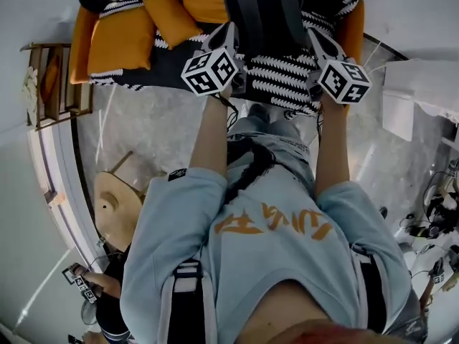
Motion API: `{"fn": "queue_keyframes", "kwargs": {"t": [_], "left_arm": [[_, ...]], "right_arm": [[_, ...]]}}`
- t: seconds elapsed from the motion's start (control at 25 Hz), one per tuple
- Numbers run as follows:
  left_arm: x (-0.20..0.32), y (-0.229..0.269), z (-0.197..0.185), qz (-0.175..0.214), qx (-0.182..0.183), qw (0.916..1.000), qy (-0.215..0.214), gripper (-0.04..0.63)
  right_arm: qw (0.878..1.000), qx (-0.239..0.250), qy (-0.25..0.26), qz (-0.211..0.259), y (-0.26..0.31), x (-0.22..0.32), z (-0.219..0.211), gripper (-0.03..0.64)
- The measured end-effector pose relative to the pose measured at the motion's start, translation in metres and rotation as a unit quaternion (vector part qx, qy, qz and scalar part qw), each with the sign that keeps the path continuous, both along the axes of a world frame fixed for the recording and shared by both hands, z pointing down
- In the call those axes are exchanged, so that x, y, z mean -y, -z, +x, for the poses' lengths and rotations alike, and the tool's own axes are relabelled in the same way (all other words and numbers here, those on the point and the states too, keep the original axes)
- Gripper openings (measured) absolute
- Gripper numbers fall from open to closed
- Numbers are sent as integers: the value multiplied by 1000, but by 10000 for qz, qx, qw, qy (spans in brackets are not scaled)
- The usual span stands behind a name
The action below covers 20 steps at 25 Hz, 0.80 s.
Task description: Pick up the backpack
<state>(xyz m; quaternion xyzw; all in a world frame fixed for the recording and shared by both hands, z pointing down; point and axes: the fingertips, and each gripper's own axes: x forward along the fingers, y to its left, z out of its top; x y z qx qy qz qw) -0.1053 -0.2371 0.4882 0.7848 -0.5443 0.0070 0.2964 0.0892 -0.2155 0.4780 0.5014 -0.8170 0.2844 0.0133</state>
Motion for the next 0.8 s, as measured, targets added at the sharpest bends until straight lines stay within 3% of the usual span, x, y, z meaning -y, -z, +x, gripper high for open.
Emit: {"fn": "queue_keyframes", "kwargs": {"t": [0.2,0.36,0.56,0.68,0.8], "left_arm": [[17,-29,53,-354,-8,9990,-268,20],[38,-20,79,-330,261,9977,-533,20],[72,-3,79,-174,392,9987,-260,20],[81,-4,80,-169,671,9972,-284,20],[87,-6,65,-224,666,9975,23,20]], "right_arm": [[9993,-21,-162,-351,-28,10,43,26],[9993,-114,-65,-346,-30,40,53,26],[9982,-228,547,20,-10,82,35,26],[9975,-118,693,-49,-17,100,33,26],[9961,-58,871,-126,-27,114,32,26]]}}
